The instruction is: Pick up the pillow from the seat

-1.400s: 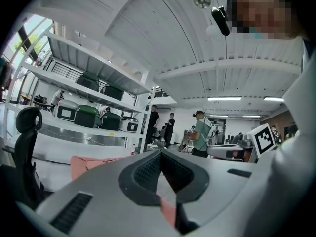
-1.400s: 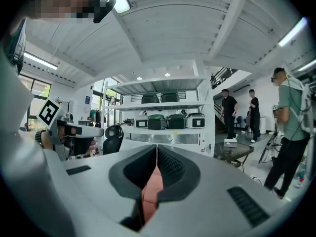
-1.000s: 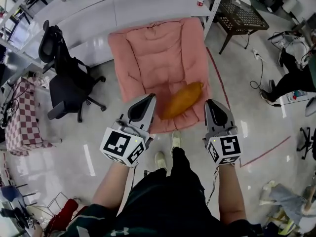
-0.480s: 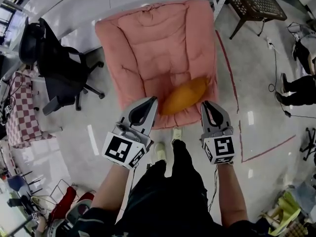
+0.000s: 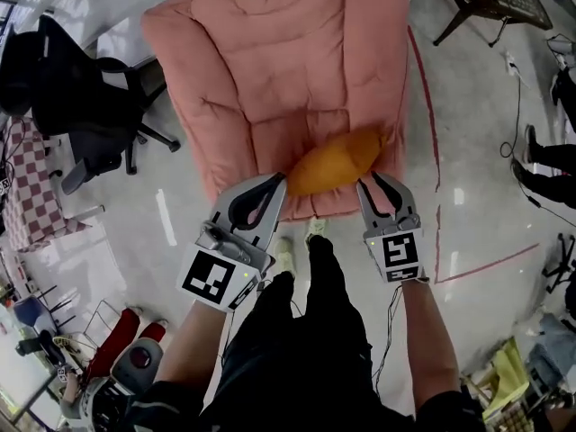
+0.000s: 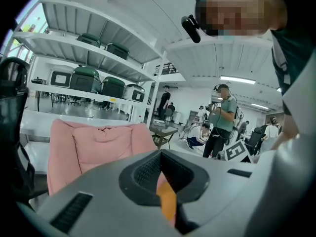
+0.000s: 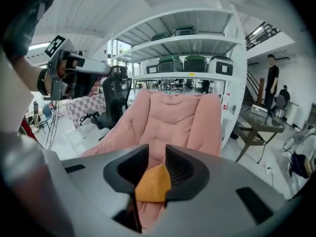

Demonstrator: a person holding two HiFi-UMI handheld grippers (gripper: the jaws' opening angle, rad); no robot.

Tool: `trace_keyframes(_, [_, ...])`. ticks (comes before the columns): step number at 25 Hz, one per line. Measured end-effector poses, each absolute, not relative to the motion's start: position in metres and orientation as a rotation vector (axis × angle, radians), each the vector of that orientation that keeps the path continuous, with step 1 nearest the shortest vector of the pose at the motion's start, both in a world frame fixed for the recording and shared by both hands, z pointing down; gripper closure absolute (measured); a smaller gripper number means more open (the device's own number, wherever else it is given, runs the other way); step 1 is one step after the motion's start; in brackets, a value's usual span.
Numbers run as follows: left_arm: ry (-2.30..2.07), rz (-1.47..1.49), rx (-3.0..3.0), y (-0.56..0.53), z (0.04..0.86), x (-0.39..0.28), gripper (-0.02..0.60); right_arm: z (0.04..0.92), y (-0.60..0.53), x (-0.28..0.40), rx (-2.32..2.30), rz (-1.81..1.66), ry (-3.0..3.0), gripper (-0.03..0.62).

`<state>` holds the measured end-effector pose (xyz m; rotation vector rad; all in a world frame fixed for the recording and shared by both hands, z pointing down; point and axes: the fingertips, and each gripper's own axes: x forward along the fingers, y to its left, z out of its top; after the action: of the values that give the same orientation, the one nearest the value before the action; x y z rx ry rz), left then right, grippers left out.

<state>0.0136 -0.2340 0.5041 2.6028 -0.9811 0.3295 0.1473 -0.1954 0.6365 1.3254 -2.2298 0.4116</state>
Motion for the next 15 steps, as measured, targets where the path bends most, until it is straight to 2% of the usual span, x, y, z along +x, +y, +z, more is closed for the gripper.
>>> trace_keyframes(15, [-0.982,0.410,2.482,-0.255,0.572,0.030,0.581,0.757,-0.194,0.148,0.554,-0.073,-2.136,0.350])
